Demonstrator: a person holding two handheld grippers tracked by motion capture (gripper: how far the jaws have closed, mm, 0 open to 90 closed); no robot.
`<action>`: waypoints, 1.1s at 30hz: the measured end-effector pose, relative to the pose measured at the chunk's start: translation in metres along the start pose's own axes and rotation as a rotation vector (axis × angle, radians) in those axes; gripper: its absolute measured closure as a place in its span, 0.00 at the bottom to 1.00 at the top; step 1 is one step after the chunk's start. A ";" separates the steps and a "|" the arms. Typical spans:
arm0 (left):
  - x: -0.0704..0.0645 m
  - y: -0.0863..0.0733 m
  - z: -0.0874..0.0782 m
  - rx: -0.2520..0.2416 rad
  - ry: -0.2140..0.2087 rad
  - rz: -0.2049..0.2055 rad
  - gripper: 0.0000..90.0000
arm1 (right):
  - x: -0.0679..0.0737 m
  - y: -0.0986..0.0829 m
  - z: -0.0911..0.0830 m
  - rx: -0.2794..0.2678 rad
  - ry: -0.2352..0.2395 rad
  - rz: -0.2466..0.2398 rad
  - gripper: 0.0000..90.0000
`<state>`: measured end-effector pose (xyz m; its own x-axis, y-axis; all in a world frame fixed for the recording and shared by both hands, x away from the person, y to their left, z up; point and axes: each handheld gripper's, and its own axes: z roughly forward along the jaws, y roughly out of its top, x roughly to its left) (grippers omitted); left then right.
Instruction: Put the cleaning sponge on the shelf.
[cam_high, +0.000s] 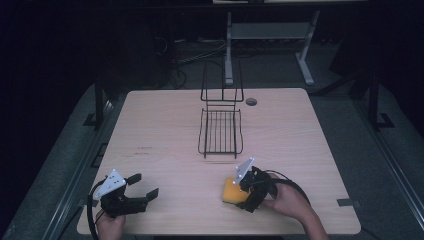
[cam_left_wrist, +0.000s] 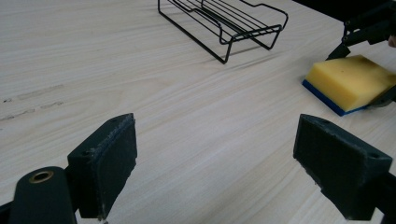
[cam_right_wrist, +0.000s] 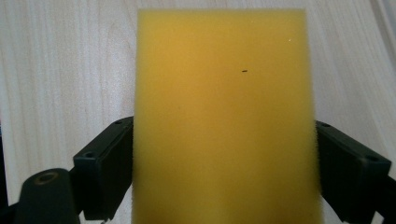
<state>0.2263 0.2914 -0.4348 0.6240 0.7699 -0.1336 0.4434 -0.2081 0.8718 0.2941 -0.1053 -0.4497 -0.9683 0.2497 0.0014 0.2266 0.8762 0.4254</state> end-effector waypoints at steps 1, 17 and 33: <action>0.001 0.000 0.000 -0.004 -0.001 -0.006 0.14 | 0.000 0.000 0.000 -0.002 0.001 0.001 0.17; 0.001 0.000 -0.001 -0.007 -0.001 -0.007 0.14 | 0.001 0.001 -0.002 0.000 0.003 -0.015 0.24; 0.000 0.000 -0.001 -0.008 -0.001 -0.007 0.14 | -0.003 0.007 -0.012 -0.006 0.013 -0.023 0.24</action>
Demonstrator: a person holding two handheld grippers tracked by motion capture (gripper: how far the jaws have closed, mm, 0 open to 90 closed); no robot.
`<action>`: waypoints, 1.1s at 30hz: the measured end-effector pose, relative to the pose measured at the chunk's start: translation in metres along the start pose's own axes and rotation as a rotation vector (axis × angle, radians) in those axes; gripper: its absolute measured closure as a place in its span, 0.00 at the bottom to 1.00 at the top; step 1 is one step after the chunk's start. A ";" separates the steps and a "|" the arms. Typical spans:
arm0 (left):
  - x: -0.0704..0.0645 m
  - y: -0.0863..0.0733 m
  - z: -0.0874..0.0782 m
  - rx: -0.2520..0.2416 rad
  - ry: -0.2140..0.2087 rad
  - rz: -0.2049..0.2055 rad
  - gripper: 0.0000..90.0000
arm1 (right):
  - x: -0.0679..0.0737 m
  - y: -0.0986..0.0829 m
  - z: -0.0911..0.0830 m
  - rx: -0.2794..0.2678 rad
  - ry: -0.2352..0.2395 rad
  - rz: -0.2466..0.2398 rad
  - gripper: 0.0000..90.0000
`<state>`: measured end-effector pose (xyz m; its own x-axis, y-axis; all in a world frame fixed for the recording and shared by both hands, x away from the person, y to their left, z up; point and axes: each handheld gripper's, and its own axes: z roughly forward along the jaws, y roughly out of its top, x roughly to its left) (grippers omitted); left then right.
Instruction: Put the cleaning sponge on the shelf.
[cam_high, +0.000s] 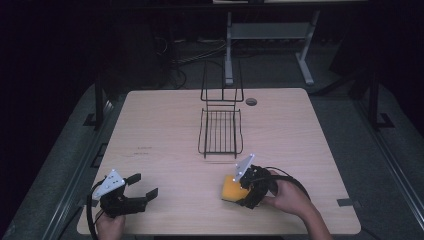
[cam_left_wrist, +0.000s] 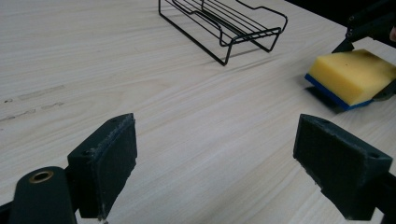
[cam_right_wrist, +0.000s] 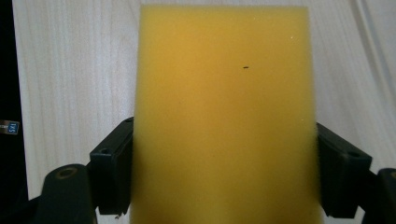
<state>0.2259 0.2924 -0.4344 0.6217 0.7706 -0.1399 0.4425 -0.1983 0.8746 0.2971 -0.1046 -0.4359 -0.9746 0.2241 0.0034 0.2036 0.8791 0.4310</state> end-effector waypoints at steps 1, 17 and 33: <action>0.000 0.000 0.000 0.000 0.000 0.000 0.14 | 0.000 0.001 -0.001 -0.002 -0.003 -0.002 0.24; 0.000 0.000 0.000 -0.004 0.000 -0.003 0.14 | -0.009 0.013 -0.011 -0.003 0.010 -0.016 0.24; -0.001 0.000 0.000 -0.005 0.000 -0.002 0.14 | -0.020 0.017 -0.014 -0.002 0.035 -0.005 0.24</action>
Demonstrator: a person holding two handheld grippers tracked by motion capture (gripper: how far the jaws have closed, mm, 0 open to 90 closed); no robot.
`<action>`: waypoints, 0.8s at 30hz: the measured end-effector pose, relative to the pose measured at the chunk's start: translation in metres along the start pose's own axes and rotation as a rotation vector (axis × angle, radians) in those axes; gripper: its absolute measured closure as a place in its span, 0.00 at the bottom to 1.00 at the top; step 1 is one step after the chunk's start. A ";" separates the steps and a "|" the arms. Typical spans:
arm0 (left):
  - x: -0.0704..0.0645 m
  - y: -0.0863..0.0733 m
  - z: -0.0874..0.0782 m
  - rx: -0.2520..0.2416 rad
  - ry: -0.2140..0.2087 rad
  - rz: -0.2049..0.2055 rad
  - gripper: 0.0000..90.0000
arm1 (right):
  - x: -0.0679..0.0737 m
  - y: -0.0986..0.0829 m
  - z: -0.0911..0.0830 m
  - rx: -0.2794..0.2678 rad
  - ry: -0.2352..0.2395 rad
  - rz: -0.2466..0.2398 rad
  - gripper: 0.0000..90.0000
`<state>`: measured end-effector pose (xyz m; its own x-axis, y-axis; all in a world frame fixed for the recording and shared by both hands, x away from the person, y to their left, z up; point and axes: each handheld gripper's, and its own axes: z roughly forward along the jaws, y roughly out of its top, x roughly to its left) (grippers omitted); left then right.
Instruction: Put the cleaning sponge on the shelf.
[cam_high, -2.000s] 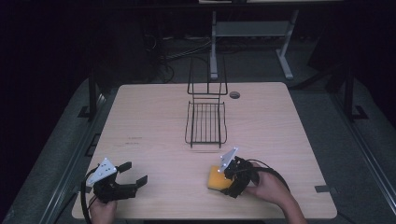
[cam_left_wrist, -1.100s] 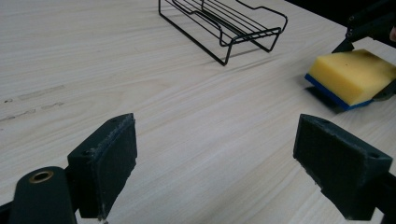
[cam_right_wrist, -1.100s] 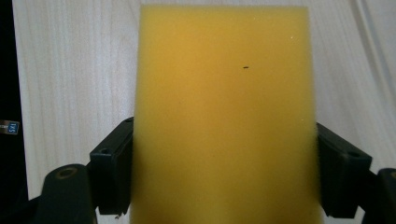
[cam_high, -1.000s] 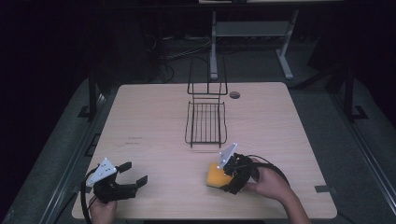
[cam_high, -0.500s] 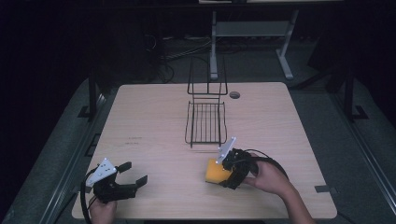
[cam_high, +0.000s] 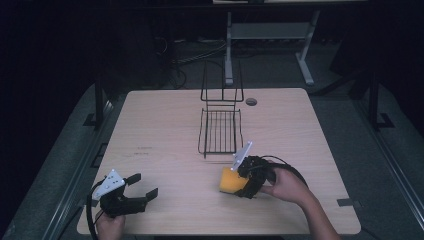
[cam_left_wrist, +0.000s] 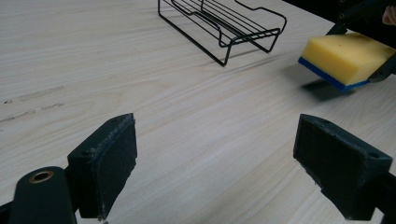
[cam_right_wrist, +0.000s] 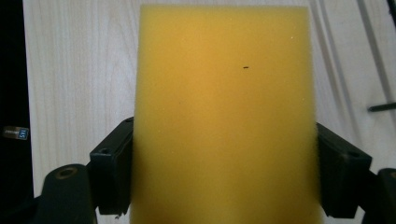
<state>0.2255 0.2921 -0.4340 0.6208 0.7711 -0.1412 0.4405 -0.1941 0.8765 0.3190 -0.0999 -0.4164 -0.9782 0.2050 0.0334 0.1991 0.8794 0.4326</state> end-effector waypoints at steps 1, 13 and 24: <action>0.000 0.000 0.000 -0.002 -0.001 -0.002 0.14 | -0.002 0.002 -0.001 0.002 0.000 -0.005 0.24; 0.000 0.000 0.000 -0.004 -0.001 -0.003 0.14 | -0.010 0.015 -0.005 0.010 0.005 -0.023 0.24; 0.000 0.000 0.000 -0.003 -0.003 -0.003 0.14 | -0.020 0.026 -0.007 0.033 0.006 -0.033 0.24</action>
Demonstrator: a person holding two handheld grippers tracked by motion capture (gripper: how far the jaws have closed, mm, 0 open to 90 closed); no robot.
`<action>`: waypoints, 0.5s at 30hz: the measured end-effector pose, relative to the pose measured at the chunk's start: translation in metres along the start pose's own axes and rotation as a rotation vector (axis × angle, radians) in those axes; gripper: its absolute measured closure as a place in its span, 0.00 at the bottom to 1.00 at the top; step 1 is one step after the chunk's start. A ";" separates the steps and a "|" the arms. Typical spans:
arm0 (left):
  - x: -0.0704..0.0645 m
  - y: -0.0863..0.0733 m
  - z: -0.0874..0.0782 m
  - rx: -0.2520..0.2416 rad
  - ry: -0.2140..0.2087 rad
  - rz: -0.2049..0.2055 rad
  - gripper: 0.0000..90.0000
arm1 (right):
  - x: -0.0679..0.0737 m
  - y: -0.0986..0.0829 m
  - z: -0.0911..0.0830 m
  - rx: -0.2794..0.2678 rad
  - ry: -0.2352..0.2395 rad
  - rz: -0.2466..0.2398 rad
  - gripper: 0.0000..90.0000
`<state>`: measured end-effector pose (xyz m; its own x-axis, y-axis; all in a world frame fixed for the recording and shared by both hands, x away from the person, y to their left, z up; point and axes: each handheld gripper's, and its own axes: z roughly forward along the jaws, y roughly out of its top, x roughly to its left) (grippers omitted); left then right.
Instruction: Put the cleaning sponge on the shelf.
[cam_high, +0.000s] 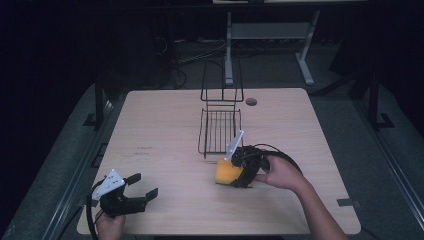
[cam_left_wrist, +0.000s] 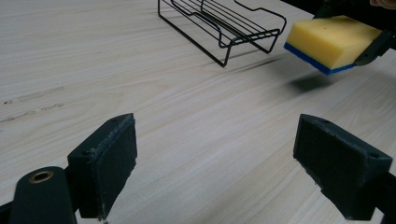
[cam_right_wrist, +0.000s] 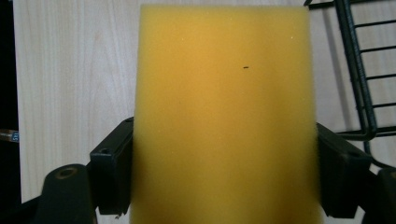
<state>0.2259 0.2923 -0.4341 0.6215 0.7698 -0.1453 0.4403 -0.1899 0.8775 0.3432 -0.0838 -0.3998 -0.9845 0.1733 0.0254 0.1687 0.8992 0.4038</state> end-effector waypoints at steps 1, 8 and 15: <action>0.000 0.000 0.000 0.000 0.000 0.000 0.14 | -0.001 0.002 -0.001 0.000 -0.005 -0.004 0.24; 0.000 0.000 0.000 -0.004 0.000 -0.001 0.14 | -0.008 0.009 -0.003 -0.001 -0.008 -0.014 0.24; 0.000 0.000 0.000 -0.002 -0.003 -0.003 0.14 | -0.018 0.018 -0.006 -0.005 -0.004 -0.019 0.24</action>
<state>0.2261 0.2926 -0.4343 0.6223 0.7685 -0.1489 0.4403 -0.1864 0.8783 0.3637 -0.0727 -0.3875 -0.9874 0.1574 0.0142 0.1494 0.9001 0.4092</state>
